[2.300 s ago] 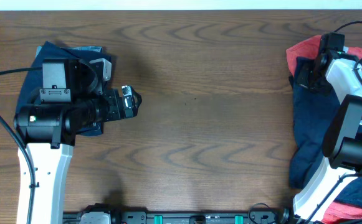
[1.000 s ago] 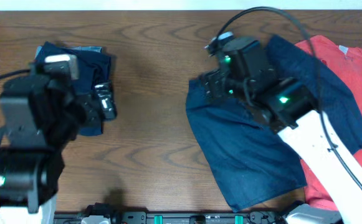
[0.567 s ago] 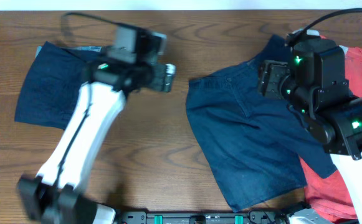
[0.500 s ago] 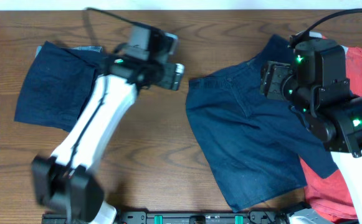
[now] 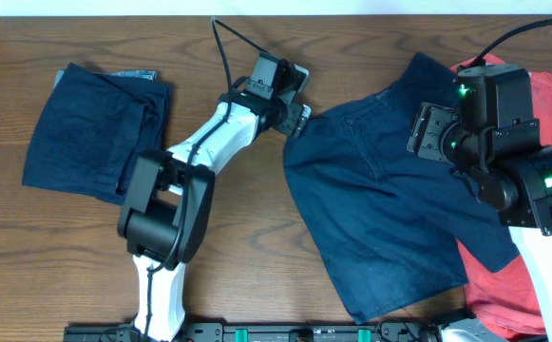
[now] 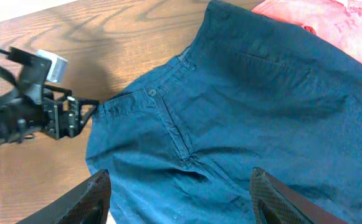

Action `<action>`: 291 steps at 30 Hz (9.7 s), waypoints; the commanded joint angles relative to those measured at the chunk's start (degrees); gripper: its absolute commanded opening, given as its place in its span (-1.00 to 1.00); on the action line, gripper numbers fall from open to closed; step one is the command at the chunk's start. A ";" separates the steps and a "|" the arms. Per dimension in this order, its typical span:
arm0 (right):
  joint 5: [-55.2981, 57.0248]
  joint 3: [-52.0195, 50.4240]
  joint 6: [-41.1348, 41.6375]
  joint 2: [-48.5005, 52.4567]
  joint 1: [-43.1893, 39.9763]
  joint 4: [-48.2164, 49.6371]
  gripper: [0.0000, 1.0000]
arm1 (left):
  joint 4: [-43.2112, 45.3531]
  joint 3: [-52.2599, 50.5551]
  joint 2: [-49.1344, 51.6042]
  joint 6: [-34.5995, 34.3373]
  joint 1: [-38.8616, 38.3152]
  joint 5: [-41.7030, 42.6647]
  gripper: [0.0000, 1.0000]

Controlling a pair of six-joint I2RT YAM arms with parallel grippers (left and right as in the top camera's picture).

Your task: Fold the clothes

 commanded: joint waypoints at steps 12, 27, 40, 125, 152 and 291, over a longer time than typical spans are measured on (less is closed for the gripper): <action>0.66 0.50 0.83 0.04 -0.55 -0.48 0.38 | -6.05 0.72 3.26 0.92 -0.02 0.28 -0.51; 2.75 0.09 0.81 0.81 -1.09 -0.76 0.42 | -30.03 0.74 -5.40 -12.48 13.79 -26.67 -0.88; -3.52 -0.57 0.72 9.38 -11.65 -3.06 0.36 | -40.59 0.74 -19.17 -13.81 23.58 -10.36 -0.54; -17.79 3.89 -29.88 49.33 -14.91 18.62 0.23 | -38.38 0.02 -18.36 -7.76 14.93 -9.55 0.38; -6.73 2.54 -24.98 49.35 -20.06 39.82 -0.98 | -36.54 0.02 -18.36 -7.76 14.93 -9.55 0.50; -10.84 -16.02 -19.58 32.61 -21.44 33.68 -0.98 | -39.95 -6.75 -9.88 -4.61 14.99 -10.82 -0.85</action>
